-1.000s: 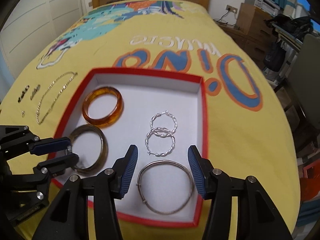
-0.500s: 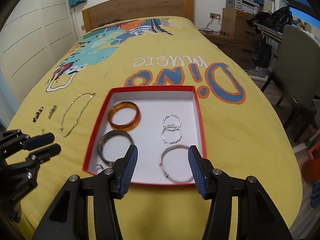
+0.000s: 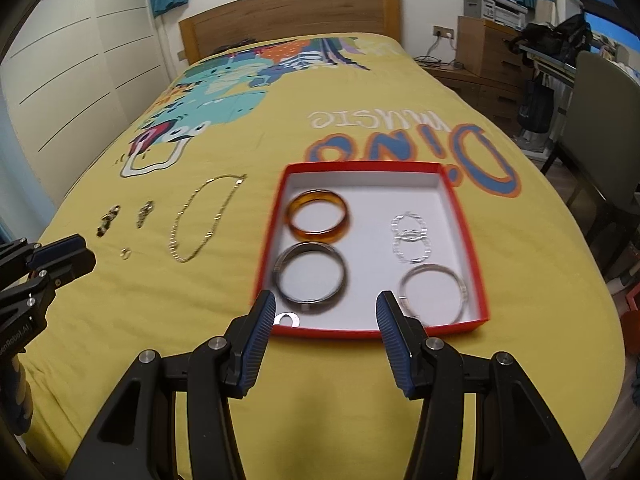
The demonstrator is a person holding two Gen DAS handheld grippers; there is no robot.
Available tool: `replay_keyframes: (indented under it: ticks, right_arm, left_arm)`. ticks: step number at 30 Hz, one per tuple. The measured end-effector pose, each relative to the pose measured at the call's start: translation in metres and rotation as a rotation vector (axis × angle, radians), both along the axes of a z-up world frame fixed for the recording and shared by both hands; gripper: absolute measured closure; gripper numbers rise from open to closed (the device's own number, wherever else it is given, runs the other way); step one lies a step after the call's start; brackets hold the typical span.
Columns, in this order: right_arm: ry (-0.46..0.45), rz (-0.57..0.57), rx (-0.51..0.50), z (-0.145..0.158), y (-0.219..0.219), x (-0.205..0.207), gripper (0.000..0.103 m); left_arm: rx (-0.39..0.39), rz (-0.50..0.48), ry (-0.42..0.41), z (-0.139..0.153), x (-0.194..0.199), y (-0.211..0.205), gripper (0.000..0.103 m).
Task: Organize jewelry
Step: 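Withdraw both tools from the box back over the remaining jewelry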
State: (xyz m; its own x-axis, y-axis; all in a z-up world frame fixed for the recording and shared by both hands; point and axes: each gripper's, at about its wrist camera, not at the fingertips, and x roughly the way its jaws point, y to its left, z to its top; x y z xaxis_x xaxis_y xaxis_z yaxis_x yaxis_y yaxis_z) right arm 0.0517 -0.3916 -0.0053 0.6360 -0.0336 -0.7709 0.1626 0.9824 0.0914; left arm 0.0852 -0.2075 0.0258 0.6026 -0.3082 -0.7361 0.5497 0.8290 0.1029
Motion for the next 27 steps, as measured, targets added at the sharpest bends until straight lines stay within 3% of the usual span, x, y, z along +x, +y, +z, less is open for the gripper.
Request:
replay_keyframes:
  ticks: [13, 27]
  right_arm:
    - [0.011, 0.103, 0.019, -0.006, 0.067, 0.014, 0.051]
    - [0.052, 0.174, 0.056, -0.039, 0.104, 0.043, 0.051]
  left_arm:
    - [0.008, 0.089, 0.019, -0.008, 0.008, 0.061, 0.082]
    - [0.06, 0.173, 0.096, -0.054, 0.035, 0.088, 0.082]
